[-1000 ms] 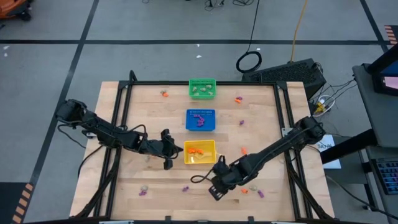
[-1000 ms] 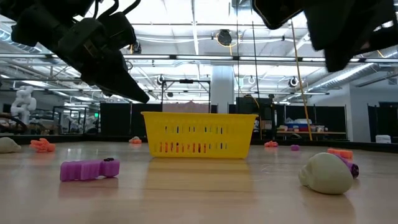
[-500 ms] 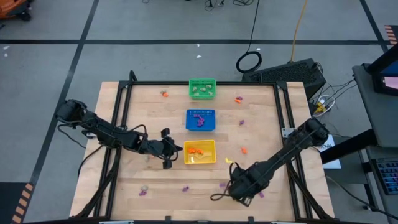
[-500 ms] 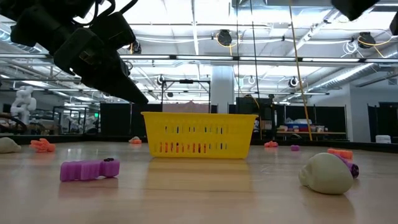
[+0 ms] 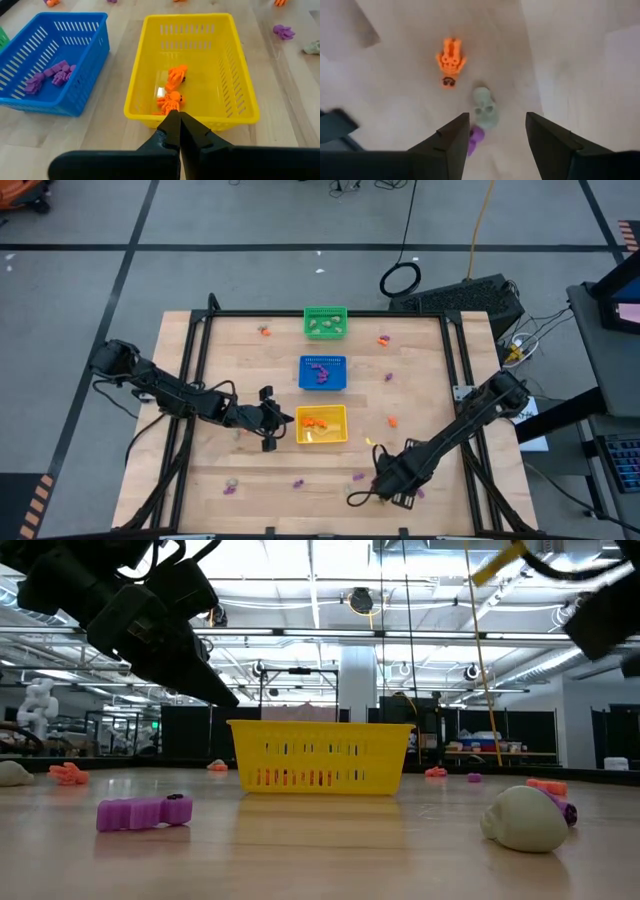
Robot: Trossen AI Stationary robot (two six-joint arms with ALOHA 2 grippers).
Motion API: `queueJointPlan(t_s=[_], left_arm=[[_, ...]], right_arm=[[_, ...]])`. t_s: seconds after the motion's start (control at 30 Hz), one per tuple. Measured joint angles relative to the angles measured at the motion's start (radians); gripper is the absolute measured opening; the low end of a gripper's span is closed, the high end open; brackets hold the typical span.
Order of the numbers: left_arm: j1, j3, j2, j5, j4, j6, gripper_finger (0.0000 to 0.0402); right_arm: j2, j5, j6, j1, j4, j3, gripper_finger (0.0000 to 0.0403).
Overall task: Sort Halloween decoration
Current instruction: Put the white skull toy into the green bin
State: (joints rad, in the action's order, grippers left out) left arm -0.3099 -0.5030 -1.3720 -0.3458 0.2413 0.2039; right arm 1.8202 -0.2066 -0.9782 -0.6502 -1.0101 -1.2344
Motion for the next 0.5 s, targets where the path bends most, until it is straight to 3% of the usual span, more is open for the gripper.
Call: queueJointPlan(t_s=[0.5], left_arm=[[0.000, 0.000, 0.000, 0.000, -0.007, 0.001, 0.0001]], right_arm=[[-0.002, -0.004, 0.016, -0.030, 0.128, 0.112, 0.0183]])
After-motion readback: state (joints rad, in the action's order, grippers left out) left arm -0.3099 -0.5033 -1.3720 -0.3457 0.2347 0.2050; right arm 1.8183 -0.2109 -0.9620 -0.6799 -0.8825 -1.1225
